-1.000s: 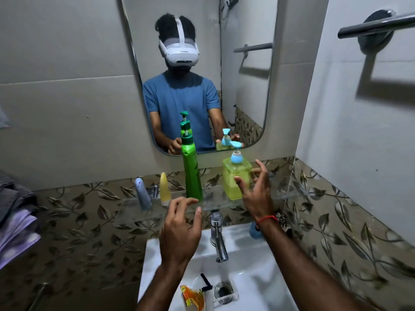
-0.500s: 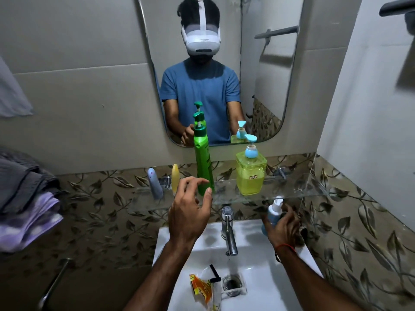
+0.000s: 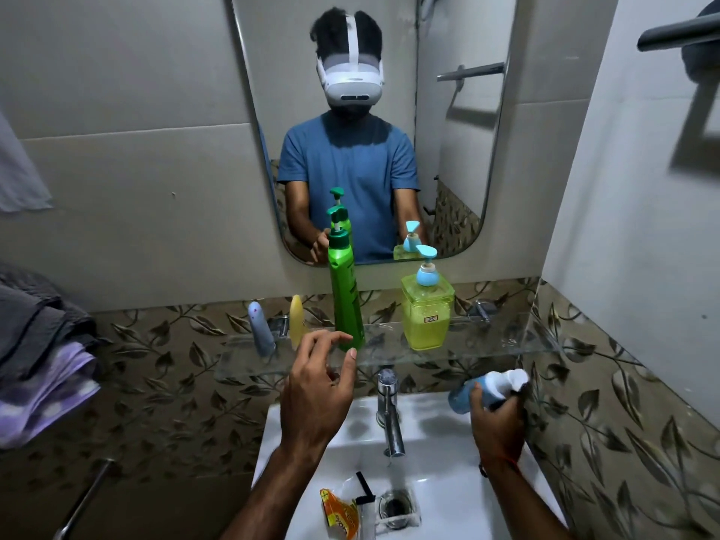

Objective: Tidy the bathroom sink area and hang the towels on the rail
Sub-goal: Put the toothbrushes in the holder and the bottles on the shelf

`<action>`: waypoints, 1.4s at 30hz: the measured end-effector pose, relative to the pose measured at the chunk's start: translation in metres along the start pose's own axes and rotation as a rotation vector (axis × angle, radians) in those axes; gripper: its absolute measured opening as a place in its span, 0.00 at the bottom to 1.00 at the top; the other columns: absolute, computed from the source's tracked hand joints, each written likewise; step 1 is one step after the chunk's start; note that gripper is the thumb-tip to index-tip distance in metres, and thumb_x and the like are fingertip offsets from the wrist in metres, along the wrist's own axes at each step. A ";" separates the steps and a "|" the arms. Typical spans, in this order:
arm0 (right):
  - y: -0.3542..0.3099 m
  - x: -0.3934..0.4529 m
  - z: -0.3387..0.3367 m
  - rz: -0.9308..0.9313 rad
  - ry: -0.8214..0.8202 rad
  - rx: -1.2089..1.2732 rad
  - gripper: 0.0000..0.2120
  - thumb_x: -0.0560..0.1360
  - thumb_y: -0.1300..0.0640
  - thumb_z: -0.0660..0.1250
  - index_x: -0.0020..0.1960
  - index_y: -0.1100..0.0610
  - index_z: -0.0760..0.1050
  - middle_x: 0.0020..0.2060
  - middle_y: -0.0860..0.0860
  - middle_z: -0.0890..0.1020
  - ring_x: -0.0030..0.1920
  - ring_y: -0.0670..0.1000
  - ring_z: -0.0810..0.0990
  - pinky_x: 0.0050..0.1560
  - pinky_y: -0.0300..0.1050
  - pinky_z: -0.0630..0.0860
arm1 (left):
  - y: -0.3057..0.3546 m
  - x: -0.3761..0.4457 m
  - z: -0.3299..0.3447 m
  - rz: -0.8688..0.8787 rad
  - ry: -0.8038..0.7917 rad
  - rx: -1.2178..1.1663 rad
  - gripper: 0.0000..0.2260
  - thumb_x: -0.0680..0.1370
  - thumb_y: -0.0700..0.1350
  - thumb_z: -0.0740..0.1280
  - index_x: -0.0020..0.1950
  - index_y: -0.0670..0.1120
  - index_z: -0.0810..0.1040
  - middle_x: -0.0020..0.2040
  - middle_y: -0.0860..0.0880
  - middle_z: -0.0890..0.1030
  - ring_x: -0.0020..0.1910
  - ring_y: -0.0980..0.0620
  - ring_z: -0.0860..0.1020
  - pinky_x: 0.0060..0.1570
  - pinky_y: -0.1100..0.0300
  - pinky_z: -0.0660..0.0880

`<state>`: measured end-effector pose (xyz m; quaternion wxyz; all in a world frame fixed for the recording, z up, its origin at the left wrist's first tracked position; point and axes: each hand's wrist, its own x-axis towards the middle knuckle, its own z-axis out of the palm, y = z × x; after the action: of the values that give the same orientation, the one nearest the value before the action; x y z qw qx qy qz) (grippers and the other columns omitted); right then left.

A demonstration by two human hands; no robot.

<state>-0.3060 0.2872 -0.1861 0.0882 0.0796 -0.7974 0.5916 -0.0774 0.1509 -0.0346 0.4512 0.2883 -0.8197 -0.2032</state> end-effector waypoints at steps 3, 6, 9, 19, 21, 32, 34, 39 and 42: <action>-0.037 -0.001 -0.029 -0.267 0.090 0.299 0.28 0.70 0.42 0.71 0.66 0.50 0.68 0.59 0.48 0.78 0.59 0.48 0.79 0.62 0.38 0.74 | -0.001 -0.005 -0.001 0.000 0.000 0.003 0.06 0.79 0.53 0.67 0.55 0.57 0.77 0.55 0.61 0.75 0.32 0.62 0.76 0.34 0.66 0.75; -0.085 0.025 -0.047 -0.482 0.109 0.371 0.30 0.71 0.42 0.72 0.68 0.51 0.68 0.60 0.40 0.73 0.59 0.39 0.76 0.59 0.31 0.72 | -0.001 -0.010 -0.001 -0.018 -0.007 0.006 0.06 0.79 0.52 0.68 0.55 0.54 0.79 0.54 0.59 0.76 0.28 0.61 0.73 0.35 0.62 0.75; -0.125 0.064 -0.043 -0.456 0.049 0.286 0.28 0.71 0.47 0.75 0.68 0.51 0.69 0.59 0.49 0.76 0.56 0.51 0.78 0.56 0.49 0.78 | 0.001 -0.014 -0.002 -0.010 -0.014 -0.010 0.06 0.79 0.52 0.67 0.55 0.54 0.79 0.54 0.58 0.76 0.29 0.61 0.74 0.34 0.64 0.73; -0.118 0.096 -0.004 -0.467 -0.068 0.038 0.32 0.73 0.44 0.72 0.72 0.51 0.64 0.64 0.59 0.74 0.63 0.56 0.72 0.62 0.46 0.69 | -0.002 -0.023 -0.027 -0.021 0.055 0.007 0.06 0.79 0.53 0.65 0.55 0.56 0.77 0.54 0.60 0.76 0.29 0.61 0.73 0.34 0.62 0.75; -0.118 0.095 -0.002 -0.455 -0.069 0.063 0.34 0.73 0.46 0.73 0.74 0.51 0.61 0.66 0.60 0.72 0.66 0.59 0.72 0.66 0.56 0.72 | -0.005 -0.022 -0.034 -0.023 0.067 0.006 0.06 0.79 0.51 0.67 0.55 0.56 0.77 0.55 0.59 0.76 0.33 0.61 0.73 0.36 0.64 0.74; -0.142 0.030 -0.007 -0.668 0.217 0.087 0.20 0.81 0.47 0.59 0.68 0.57 0.68 0.59 0.61 0.76 0.60 0.62 0.74 0.63 0.59 0.67 | -0.043 -0.022 -0.090 -0.113 0.180 0.155 0.07 0.79 0.54 0.65 0.56 0.60 0.75 0.56 0.63 0.72 0.40 0.60 0.76 0.34 0.69 0.69; -0.157 -0.008 0.004 -0.805 0.120 0.123 0.16 0.82 0.52 0.57 0.62 0.60 0.73 0.55 0.60 0.78 0.56 0.61 0.75 0.63 0.58 0.68 | -0.057 -0.022 -0.107 -0.142 0.214 0.168 0.08 0.78 0.54 0.65 0.57 0.59 0.75 0.58 0.61 0.72 0.44 0.58 0.78 0.36 0.62 0.75; -0.207 -0.111 0.056 -1.092 -0.213 0.135 0.13 0.82 0.52 0.56 0.56 0.58 0.76 0.49 0.57 0.80 0.50 0.60 0.76 0.54 0.54 0.70 | -0.102 -0.020 -0.163 -0.135 0.305 0.259 0.10 0.77 0.50 0.67 0.57 0.51 0.78 0.67 0.51 0.72 0.63 0.51 0.76 0.60 0.59 0.75; -0.244 -0.159 0.094 -1.190 -0.406 0.143 0.12 0.81 0.51 0.58 0.58 0.54 0.76 0.51 0.53 0.78 0.50 0.56 0.76 0.57 0.52 0.71 | -0.132 -0.017 -0.201 -0.164 0.335 0.310 0.12 0.76 0.46 0.71 0.59 0.46 0.79 0.72 0.44 0.70 0.71 0.47 0.71 0.70 0.57 0.68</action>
<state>-0.0994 0.1308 -0.0237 0.2435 0.6257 -0.5762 0.4661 0.1400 0.0482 -0.0208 0.5132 0.4494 -0.7287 -0.0602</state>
